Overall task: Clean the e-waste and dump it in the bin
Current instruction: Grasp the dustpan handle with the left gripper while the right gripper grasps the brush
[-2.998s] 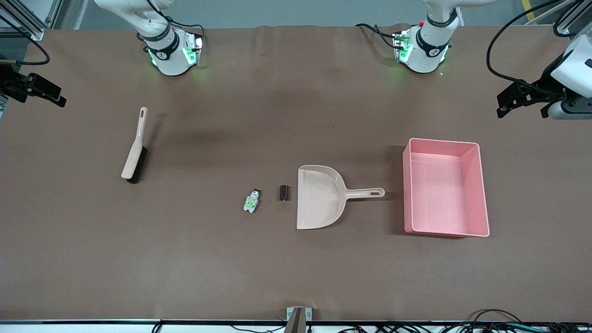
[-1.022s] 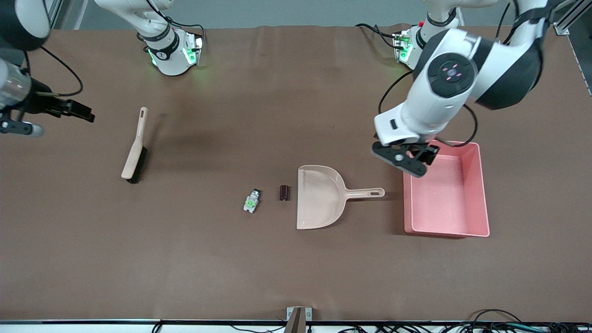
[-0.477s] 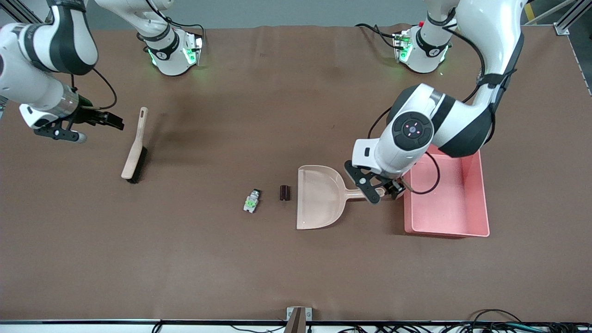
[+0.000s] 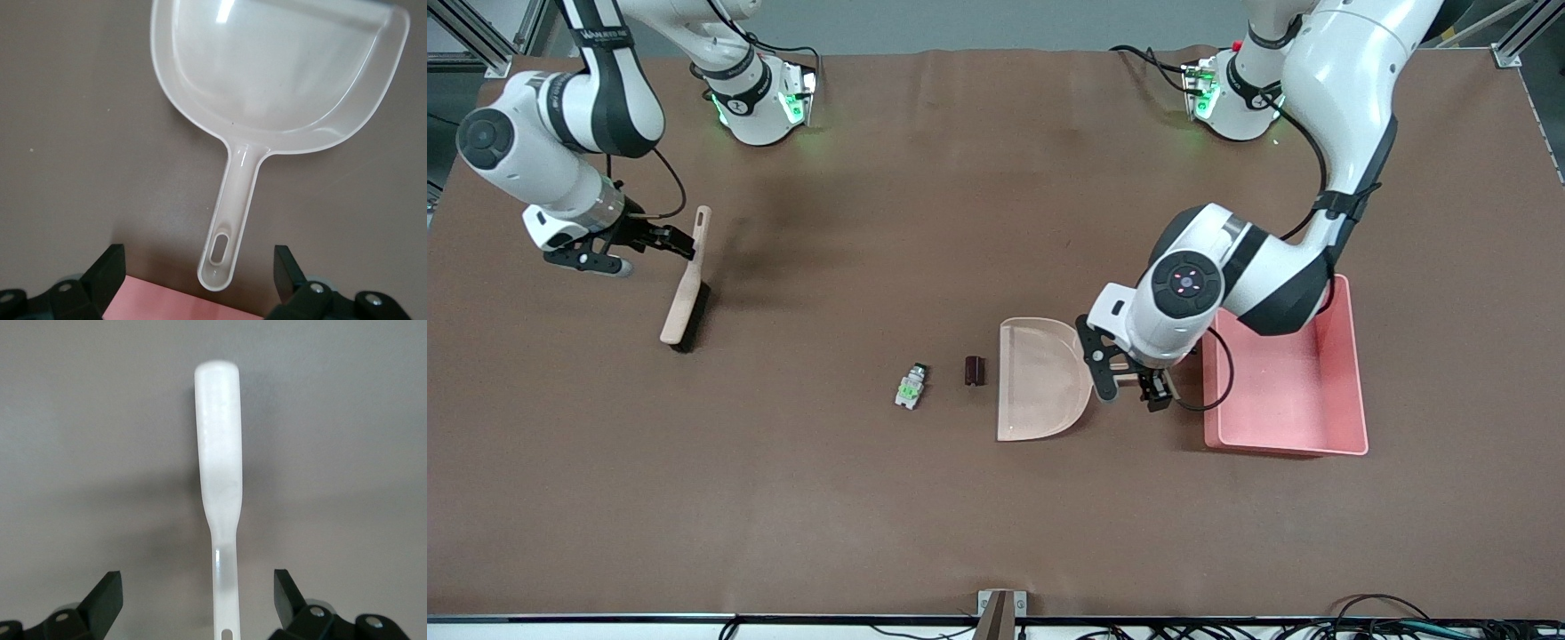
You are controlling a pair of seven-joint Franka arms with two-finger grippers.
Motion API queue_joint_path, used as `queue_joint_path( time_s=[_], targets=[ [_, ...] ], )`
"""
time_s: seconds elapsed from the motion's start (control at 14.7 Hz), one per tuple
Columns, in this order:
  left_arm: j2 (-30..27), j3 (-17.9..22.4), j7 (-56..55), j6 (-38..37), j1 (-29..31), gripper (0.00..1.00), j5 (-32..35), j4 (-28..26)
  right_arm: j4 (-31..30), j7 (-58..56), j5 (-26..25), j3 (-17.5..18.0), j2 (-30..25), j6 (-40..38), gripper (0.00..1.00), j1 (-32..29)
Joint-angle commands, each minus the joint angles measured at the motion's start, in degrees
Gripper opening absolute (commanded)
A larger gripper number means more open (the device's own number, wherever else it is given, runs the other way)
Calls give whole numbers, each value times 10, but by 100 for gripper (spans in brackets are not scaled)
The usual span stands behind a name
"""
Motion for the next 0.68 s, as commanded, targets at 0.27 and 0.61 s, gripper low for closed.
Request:
queue_joint_path(
  time_s=[0.27,0.61],
  targets=[
    [38,-2,50,14,-27,93,47,12,-65,2,10,4,22,106,100,-6],
    [53,-2,80,16,-26,85,51,12,-63,-13,9,4,86,198,100,-14]
  ],
)
